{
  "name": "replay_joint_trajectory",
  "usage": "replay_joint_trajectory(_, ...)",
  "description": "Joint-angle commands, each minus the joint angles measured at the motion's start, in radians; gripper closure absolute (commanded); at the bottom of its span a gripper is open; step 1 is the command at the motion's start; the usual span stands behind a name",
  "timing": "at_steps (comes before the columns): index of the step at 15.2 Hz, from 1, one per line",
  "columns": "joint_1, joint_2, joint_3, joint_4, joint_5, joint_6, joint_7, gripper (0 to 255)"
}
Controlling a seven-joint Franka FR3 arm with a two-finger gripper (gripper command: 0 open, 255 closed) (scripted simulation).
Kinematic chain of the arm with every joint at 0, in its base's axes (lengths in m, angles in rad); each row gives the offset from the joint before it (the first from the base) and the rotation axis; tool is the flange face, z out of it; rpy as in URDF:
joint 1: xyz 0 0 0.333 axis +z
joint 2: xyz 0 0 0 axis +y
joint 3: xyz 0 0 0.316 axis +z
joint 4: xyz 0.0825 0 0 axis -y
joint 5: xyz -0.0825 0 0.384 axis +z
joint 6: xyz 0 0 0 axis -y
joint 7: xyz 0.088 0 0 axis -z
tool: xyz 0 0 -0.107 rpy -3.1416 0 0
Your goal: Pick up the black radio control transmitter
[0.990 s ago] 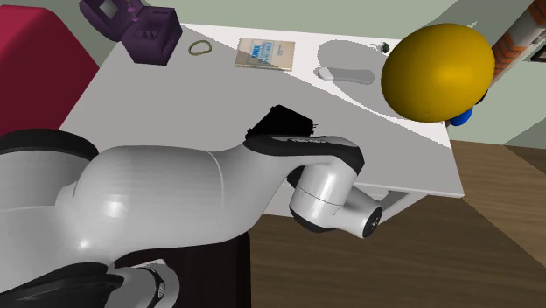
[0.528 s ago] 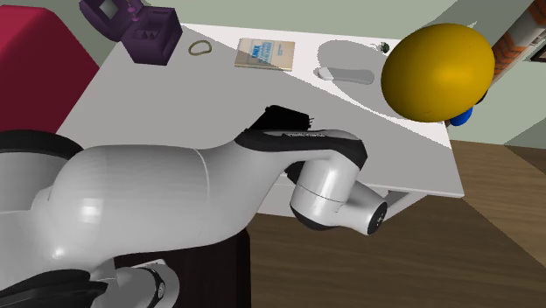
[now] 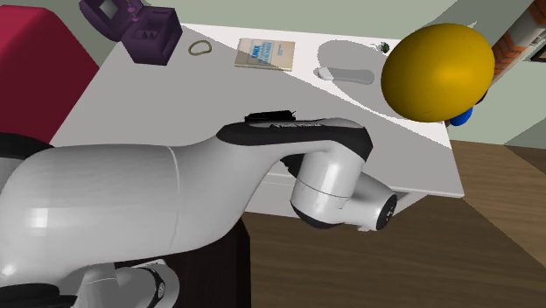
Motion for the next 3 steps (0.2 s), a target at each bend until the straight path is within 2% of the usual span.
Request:
replay_joint_trajectory(1,-0.001,-0.016,-0.001,0.009,-0.003,-0.015,0.019,255)
replay_joint_trajectory(3,-0.001,-0.017,-0.001,0.01,-0.004,-0.016,0.02,255)
